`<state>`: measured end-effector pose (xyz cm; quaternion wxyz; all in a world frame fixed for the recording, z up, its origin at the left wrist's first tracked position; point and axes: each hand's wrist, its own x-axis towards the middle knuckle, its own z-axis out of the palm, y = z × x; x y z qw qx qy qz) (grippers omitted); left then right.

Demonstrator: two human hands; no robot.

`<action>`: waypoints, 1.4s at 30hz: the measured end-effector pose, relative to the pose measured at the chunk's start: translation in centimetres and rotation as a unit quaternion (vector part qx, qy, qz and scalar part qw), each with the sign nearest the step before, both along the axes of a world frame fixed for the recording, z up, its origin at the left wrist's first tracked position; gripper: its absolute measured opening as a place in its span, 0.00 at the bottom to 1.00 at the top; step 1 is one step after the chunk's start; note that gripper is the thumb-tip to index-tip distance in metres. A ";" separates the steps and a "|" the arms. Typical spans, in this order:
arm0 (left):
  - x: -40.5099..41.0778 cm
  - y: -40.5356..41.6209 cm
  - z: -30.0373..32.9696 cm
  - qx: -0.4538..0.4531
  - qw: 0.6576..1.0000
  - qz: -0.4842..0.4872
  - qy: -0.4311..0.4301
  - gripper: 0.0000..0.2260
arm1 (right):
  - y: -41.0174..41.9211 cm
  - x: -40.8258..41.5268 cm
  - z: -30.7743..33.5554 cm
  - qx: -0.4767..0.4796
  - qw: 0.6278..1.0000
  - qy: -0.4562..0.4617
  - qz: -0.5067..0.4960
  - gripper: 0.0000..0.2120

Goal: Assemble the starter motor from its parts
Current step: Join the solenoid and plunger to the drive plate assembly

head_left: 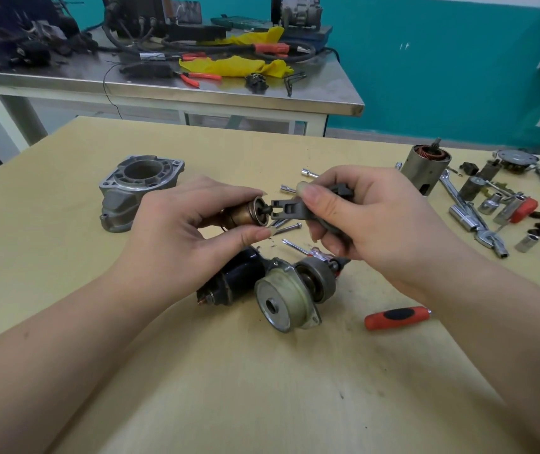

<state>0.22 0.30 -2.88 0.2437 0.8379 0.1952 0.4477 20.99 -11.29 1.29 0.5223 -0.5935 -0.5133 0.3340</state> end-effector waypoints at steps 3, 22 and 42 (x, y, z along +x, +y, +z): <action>-0.1 -0.2 0.1 -0.024 1.000 -0.009 0.013 0.16 | 0.1 0.0 -0.1 0.003 1.000 -0.010 -0.004 0.10; -0.3 -0.2 0.8 0.032 0.994 -0.075 0.075 0.15 | -0.4 0.3 0.5 0.005 0.998 -0.049 0.046 0.13; 0.8 0.6 0.0 -0.402 0.899 -0.114 -0.132 0.14 | -0.8 0.6 1.6 -0.069 0.922 -0.377 -0.059 0.38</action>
